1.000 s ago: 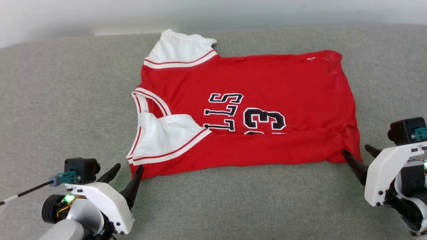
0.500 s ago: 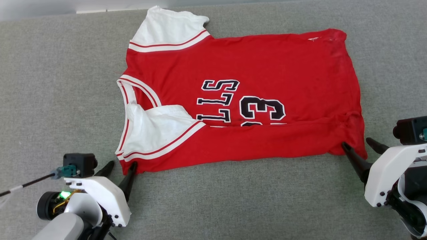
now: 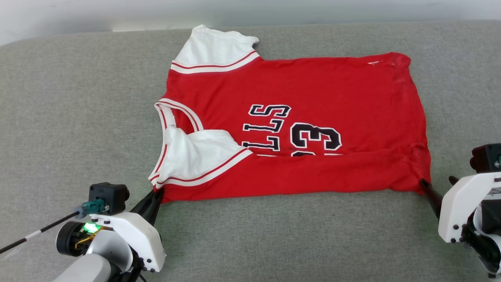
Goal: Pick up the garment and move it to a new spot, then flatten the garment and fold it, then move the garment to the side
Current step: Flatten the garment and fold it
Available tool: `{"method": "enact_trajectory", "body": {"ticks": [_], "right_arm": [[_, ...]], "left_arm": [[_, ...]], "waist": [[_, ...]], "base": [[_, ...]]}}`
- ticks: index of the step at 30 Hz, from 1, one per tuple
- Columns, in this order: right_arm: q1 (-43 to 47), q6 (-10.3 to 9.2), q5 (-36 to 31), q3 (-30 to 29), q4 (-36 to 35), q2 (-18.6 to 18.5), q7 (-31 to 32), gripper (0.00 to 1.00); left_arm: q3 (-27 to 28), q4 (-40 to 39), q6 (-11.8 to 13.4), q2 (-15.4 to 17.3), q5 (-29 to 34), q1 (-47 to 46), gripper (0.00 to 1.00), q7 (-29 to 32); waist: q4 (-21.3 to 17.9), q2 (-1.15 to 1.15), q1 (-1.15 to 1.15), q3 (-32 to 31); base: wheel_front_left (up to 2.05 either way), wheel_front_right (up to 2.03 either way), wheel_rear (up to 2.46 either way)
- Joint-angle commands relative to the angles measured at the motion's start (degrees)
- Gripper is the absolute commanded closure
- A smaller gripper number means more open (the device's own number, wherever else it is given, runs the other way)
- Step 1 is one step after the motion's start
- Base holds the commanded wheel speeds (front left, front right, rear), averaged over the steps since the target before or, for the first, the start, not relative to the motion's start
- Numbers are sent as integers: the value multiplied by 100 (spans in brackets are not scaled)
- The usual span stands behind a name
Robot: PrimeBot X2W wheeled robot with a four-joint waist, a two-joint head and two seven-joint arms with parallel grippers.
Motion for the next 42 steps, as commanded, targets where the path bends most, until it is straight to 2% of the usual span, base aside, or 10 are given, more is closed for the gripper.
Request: {"method": "enact_trajectory", "body": {"ticks": [1, 5, 13, 14, 15, 16, 22, 27, 35, 42], "right_arm": [[-116, -4, -38, -32, 92, 35, 5, 0], [-286, -4, -244, -116, 458, 107, 57, 0], [-422, -3, -252, 93, 1089, 170, 150, 0], [-415, -3, -250, 143, 1168, 164, 172, 15], [-399, -3, -251, 194, 1231, 154, 186, 61], [-390, -3, -252, 229, 1276, 140, 171, 100], [-361, -5, -252, 196, 1390, 43, 106, 100], [-353, -5, -119, 204, 1216, -42, 57, 100], [166, -6, 234, 172, 517, -334, 434, 100], [950, -6, 337, -57, -128, -500, 947, 100]], "left_arm": [[32, -99, 30, 47, 43, 80, 100, -54], [9, -466, 147, 204, 240, 63, 100, -82], [-50, -829, 183, 256, 369, -58, 100, -34], [-64, -816, 171, 253, 380, -74, 100, -23], [-77, -800, 155, 248, 376, -91, 100, -25], [-99, -771, 125, 250, 381, -99, 100, -5], [-169, -545, 63, 307, 442, -97, 100, 7], [-172, -350, 37, 385, 354, 185, 100, -77], [-231, -463, 136, 685, 194, 840, 100, -51], [-404, -801, 258, 864, 12, 1419, 100, 185]], "waist": [[49, 0, 0, -22], [128, 0, 0, 61], [268, 0, 0, 334], [275, 0, 0, 349], [280, 0, 0, 360], [283, 0, 0, 366], [244, 0, 0, 240], [109, 0, 0, -75], [-41, 0, 0, -612], [-97, 0, 0, -765]], "base": [[0, 0, 0], [0, 0, 0], [0, 0, 0], [0, 0, 0], [0, 0, 0], [0, 0, 0], [0, 0, 0], [0, 0, 0], [0, 0, 0], [0, 0, 0]]}}
